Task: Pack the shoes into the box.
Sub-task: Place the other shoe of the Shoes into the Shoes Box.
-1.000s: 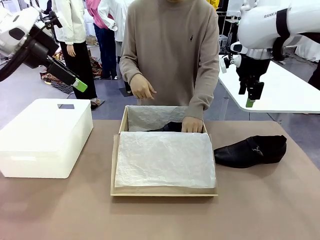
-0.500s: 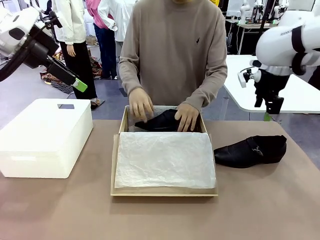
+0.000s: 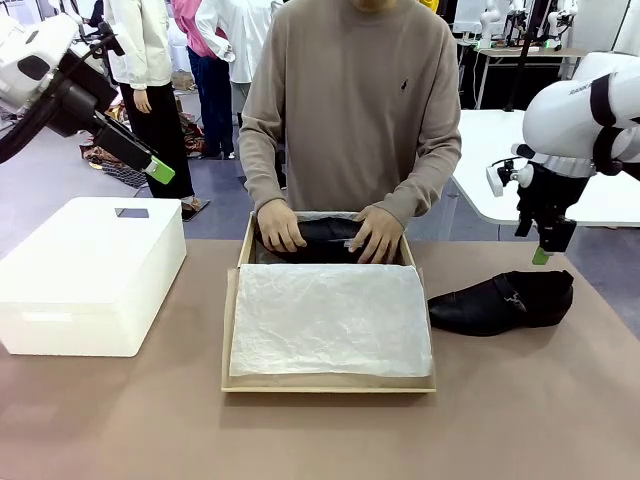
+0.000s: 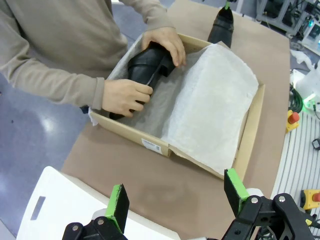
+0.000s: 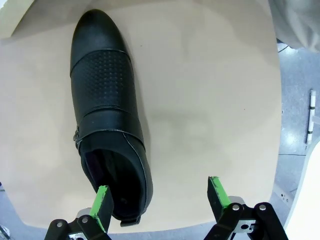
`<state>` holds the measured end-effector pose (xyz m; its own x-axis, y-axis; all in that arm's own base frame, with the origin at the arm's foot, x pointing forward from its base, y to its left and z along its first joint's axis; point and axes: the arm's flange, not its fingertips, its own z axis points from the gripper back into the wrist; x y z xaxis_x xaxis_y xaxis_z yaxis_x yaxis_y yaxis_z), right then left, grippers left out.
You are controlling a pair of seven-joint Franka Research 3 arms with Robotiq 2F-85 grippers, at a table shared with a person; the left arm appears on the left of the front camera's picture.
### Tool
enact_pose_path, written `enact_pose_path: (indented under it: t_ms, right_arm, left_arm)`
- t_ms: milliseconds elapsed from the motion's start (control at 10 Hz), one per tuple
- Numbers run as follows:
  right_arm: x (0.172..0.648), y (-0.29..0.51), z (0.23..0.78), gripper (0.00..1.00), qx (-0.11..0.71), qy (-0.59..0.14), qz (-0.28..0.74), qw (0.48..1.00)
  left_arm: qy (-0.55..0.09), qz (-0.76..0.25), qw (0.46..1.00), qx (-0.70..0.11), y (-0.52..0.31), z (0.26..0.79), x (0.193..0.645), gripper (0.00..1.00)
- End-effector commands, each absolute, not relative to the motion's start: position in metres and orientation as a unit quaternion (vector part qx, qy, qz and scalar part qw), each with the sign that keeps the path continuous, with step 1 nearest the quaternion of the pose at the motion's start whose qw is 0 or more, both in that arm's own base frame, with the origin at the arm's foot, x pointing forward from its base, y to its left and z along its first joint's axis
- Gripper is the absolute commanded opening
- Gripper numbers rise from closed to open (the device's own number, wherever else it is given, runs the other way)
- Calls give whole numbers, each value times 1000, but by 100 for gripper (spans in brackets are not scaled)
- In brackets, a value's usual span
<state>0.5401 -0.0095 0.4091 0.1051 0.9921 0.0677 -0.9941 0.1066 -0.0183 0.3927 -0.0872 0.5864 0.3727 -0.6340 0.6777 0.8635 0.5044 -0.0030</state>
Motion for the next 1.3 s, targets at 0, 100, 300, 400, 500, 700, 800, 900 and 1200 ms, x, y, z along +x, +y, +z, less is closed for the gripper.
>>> enact_pose_path:
  t_ms: [0, 100, 300, 400, 500, 700, 800, 900, 1200]
  right_arm:
    - [540, -9, 409, 100, 23, -38, 668, 743]
    - [540, -10, 409, 100, 16, -31, 668, 743]
    - [540, -10, 409, 100, 16, -31, 668, 743]
    - [540, -10, 409, 100, 16, -31, 668, 743]
    - [540, -10, 409, 100, 16, -31, 668, 743]
    - [543, -10, 404, 100, 16, -30, 665, 746]
    - [544, -13, 400, 100, 16, -30, 662, 748]
    - [544, -18, 396, 100, 19, -30, 659, 751]
    - [545, -27, 387, 100, 17, -26, 655, 755]
  left_arm:
    - [-323, -457, 807, -190, -88, 586, 393, 100]
    - [-323, -457, 807, -190, -88, 586, 393, 100]
    - [-323, -457, 807, -190, -88, 586, 393, 100]
    - [-323, -457, 807, -190, -88, 586, 393, 100]
    - [-323, -457, 807, -190, -88, 586, 393, 100]
    - [-323, -457, 807, -190, -88, 586, 393, 100]
    - [-323, -457, 807, -190, -88, 586, 393, 100]
    - [-323, -457, 807, -190, -88, 586, 393, 100]
    - [-323, -457, 807, -190, -88, 586, 393, 100]
